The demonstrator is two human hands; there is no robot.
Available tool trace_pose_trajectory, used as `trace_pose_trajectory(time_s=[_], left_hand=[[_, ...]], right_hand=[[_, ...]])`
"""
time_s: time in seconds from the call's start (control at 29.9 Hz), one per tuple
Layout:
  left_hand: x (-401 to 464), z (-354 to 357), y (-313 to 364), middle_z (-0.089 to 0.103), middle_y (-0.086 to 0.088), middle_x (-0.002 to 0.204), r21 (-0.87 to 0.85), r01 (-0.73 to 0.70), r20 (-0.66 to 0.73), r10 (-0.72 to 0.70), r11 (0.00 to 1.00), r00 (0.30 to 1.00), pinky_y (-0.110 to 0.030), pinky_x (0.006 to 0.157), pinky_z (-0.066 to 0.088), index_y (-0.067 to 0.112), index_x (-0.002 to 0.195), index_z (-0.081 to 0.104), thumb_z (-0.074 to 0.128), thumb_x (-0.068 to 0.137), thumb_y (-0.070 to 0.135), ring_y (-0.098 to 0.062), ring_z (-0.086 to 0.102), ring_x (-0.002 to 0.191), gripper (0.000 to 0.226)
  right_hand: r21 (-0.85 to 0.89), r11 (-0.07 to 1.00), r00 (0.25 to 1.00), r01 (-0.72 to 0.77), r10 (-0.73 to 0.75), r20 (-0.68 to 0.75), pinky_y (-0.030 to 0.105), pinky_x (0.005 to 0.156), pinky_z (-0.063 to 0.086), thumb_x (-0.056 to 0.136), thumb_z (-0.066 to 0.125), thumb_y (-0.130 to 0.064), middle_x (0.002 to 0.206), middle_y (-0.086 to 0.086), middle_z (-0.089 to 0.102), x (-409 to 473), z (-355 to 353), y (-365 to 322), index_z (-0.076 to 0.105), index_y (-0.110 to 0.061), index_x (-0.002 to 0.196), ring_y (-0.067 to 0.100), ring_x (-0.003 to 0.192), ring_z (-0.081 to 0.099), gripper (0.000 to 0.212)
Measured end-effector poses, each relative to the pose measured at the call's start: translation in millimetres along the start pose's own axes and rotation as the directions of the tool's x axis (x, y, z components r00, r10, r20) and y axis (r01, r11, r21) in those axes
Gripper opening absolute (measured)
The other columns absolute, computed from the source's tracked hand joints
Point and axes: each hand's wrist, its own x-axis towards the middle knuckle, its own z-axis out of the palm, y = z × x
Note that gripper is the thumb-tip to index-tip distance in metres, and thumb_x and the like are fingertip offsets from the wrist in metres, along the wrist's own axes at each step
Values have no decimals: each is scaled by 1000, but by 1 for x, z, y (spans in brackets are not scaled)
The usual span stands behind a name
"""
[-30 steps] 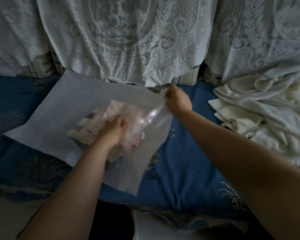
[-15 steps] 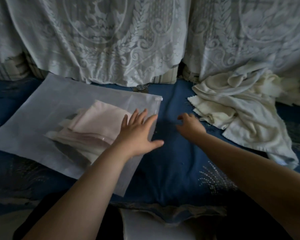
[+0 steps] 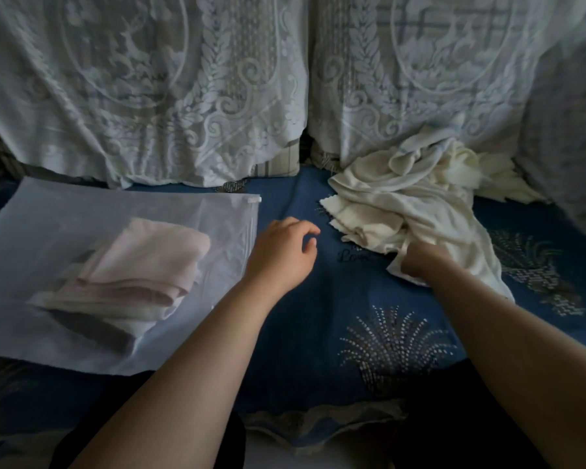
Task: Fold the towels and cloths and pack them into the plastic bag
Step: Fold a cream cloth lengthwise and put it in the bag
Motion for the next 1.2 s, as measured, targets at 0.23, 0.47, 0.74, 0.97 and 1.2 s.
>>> trace_pose_trajectory(time_s=[0.23,0.47,0.74,0.97,1.2], left_hand=[[-7,32,19,63,2,115,-81,-46,107,55,996,993,-37,95,44,20,115,64,53,93,22,-20,53,111,25],[-4,46,29,43,-1,143,-235,-53,225,108,970,968,-29,108,33,27,147,28,67,86,22,-17,38,132,73],[-1,65,33,51,-2,137,-191,-142,358,204,971,911,-36,111,32,24,112,66,58,89,22,-19,39,130,24],[-14,19,42,67,7,86,-171,27,873,139,985,468,-27,78,47,23,86,68,50,93,47,-6,59,78,31],[-17,49,34,54,-4,126,237,59,628,-199,970,752,-40,81,54,24,130,47,43,91,58,-22,60,105,51]], right_hand=[[-107,987,993,116,-118,-12,35,101,42,90,54,-36,133,12,53,-11,11,21,54,-10,126,29,121,51,45],[590,763,964,265,-234,-129,28,61,36,97,43,-33,80,0,57,-69,-17,27,58,-11,98,18,75,53,26],[980,196,515,-23,-838,179,21,64,52,73,66,-43,78,4,71,-139,-30,49,74,-9,89,11,70,66,38],[865,479,526,151,-779,340,15,62,49,85,62,-30,73,-5,71,-129,-50,64,72,-16,79,3,66,64,19],[86,878,797,472,-466,384,25,65,38,92,50,-38,80,-1,53,-96,-4,32,61,-10,89,13,71,51,30]])
